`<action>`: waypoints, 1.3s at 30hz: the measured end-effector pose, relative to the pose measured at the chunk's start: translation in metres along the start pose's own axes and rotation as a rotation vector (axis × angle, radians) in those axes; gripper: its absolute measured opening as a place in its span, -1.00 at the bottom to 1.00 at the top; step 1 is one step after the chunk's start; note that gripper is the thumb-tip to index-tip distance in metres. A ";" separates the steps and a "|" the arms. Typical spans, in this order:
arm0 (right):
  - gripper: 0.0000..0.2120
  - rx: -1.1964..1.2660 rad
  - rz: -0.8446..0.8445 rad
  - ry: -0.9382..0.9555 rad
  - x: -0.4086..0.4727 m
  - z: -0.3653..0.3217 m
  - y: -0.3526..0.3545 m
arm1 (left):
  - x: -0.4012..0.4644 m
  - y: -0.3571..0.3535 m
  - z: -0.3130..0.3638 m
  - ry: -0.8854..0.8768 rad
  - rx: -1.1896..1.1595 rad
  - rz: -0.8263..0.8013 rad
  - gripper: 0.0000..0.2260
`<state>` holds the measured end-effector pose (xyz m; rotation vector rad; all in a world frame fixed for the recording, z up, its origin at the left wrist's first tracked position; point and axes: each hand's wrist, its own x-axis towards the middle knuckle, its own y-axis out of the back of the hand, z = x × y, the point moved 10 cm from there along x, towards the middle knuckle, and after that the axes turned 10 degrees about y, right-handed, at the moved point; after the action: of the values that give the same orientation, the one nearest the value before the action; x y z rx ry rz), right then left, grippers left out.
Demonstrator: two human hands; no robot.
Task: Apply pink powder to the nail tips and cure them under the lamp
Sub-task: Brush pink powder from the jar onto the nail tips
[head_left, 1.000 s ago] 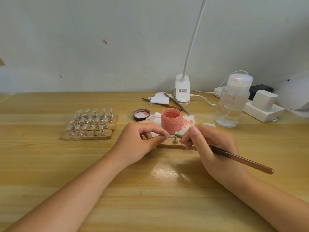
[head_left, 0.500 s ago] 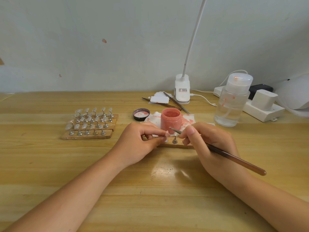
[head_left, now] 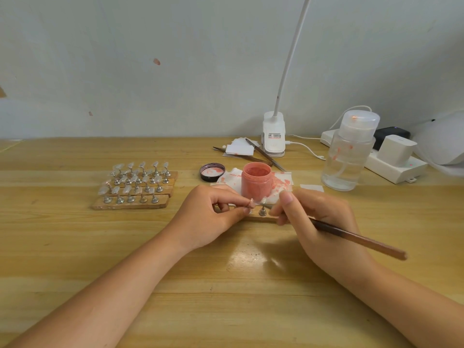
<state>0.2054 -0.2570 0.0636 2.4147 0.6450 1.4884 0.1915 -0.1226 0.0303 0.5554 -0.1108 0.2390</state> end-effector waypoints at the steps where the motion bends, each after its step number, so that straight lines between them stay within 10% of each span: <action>1: -0.68 -0.024 0.003 0.000 0.001 0.000 0.000 | 0.000 0.000 0.000 0.000 0.002 0.000 -0.85; 39: -0.62 0.071 0.024 -0.042 -0.003 0.006 0.001 | 0.000 -0.001 0.001 -0.035 -0.033 -0.005 -0.82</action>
<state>0.2097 -0.2589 0.0586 2.5080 0.6727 1.4432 0.1920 -0.1245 0.0306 0.5275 -0.1472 0.2226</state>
